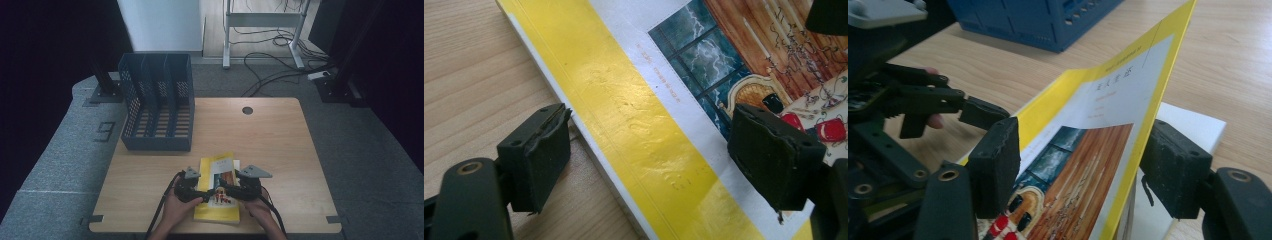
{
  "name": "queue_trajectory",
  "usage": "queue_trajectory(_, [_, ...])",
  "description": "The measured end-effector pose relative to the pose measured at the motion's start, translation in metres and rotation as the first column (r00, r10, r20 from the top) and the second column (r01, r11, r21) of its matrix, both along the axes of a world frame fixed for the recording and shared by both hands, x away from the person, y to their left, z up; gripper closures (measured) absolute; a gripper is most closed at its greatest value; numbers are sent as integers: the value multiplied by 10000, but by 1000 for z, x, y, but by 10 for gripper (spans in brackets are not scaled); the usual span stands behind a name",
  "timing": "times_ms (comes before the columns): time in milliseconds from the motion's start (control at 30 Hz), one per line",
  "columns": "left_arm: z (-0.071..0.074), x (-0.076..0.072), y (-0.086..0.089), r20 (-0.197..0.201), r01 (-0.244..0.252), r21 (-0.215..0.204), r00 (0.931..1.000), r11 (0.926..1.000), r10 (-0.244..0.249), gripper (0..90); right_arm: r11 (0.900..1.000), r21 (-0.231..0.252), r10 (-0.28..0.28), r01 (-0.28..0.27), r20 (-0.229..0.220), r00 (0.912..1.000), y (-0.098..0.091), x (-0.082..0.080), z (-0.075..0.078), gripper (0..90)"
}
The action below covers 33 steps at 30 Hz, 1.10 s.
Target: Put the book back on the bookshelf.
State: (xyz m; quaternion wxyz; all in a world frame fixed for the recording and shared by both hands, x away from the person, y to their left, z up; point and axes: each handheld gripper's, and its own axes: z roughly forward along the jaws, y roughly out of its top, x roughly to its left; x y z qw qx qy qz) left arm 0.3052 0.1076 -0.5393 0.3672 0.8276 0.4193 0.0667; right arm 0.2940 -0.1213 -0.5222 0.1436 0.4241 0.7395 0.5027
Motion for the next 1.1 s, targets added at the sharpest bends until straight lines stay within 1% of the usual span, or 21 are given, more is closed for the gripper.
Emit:
queue_trajectory(133, [0, 0, 0, 16, -8, -14, 10000, 10000, 8, 175, 9998, -106, -149, 149, -4, 9999, 0, 1, -2, 342])
queue_trajectory(167, [0, 0, 0, 15, -13, -13, 10000, 10000, 13, 174, 9998, 49, -212, 213, -179, 9996, -2, 4, -4, 342])
queue_trajectory(200, [0, 0, 0, 20, -19, -12, 10000, 10000, 19, 174, 9998, 49, -212, 213, -179, 9996, -2, 4, -4, 342])
queue_trajectory(267, [-1, -1, -1, 76, -34, 22, 10000, 10000, 34, 171, 9991, 346, -236, 250, -407, 9989, -4, 8, -7, 342])
queue_trajectory(433, [-1, -1, -1, 98, -26, 22, 9999, 10000, 26, 169, 9993, 122, -342, 352, -735, 9967, -5, 15, -14, 344])
queue_trajectory(533, [-1, -1, -1, 90, -37, 21, 10000, 10000, 37, 169, 9991, -120, -410, 401, -878, 9953, -4, 18, -19, 344])
queue_trajectory(600, [-1, -1, 0, 52, -42, -29, 10000, 10000, 43, 167, 9983, -267, -542, 518, -982, 9937, -3, 20, -23, 364])
queue_trajectory(700, [-2, 0, 0, 46, -43, -47, 10000, 10000, 43, 165, 9981, -251, -578, 555, -1055, 9927, -4, 22, -24, 388])
queue_trajectory(767, [-2, 0, 0, 50, -44, -62, 10000, 10000, 44, 164, 9988, -30, -492, 492, -1114, 9925, -5, 25, -24, 416])
queue_trajectory(800, [-2, 0, 0, 53, -33, -71, 10000, 10000, 33, 165, 9987, -50, -511, 508, -1133, 9923, -6, 26, -24, 429])
queue_trajectory(867, [-2, 0, 1, 51, 1, -92, 10000, 10000, 0, 160, 9989, -346, -361, 325, -1077, 9935, -6, 30, -23, 453])
queue_trajectory(967, [-3, 0, 1, 67, 17, -94, 10000, 10000, -16, 159, 9988, -454, -253, 204, -1097, 9936, -6, 33, -22, 476])
queue_trajectory(1100, [-3, 0, 1, 117, 4, -120, 9999, 9999, -3, 161, 9995, -312, 56, -100, -1393, 9902, -5, 45, -20, 527])
